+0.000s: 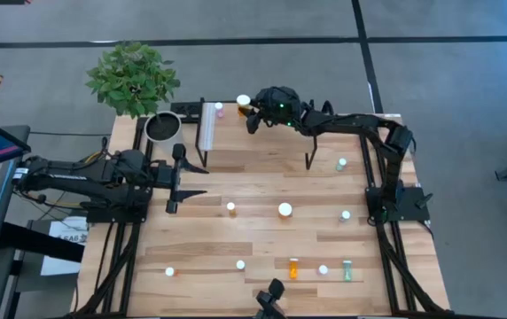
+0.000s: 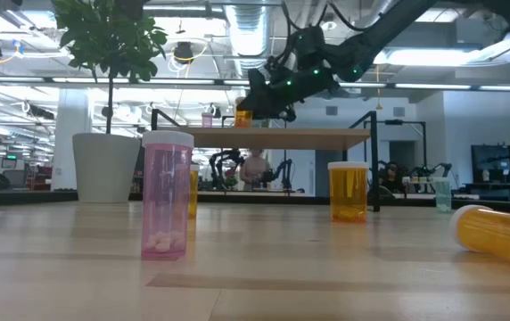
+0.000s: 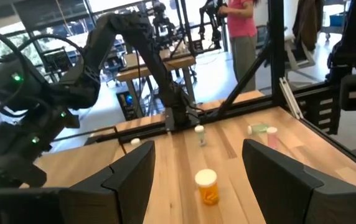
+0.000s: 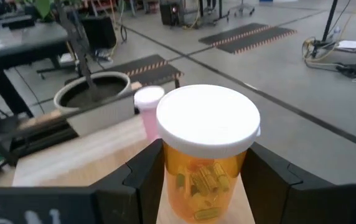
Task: Pick and place medicine bottles onto shelf by color
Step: Put the top large orange pill bottle on the shelf
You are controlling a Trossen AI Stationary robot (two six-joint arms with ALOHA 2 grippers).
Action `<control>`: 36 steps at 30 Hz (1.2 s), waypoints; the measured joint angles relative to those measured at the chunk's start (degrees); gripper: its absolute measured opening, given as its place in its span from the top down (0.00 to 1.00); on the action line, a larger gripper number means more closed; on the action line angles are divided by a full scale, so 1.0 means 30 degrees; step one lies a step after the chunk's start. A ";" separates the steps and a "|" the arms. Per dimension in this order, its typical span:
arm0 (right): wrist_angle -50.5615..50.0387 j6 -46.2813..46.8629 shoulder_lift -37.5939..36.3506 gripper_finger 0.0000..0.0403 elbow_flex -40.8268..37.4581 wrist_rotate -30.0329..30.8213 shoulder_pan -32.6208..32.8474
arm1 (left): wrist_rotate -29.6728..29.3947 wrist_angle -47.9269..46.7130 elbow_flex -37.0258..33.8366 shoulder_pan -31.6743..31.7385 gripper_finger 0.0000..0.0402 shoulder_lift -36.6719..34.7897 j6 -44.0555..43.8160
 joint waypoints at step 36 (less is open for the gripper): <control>-0.1918 -0.0642 -0.0029 0.37 0.0007 0.0484 0.0110 | 0.0002 0.0037 -0.0007 0.0000 0.42 -0.0012 -0.0176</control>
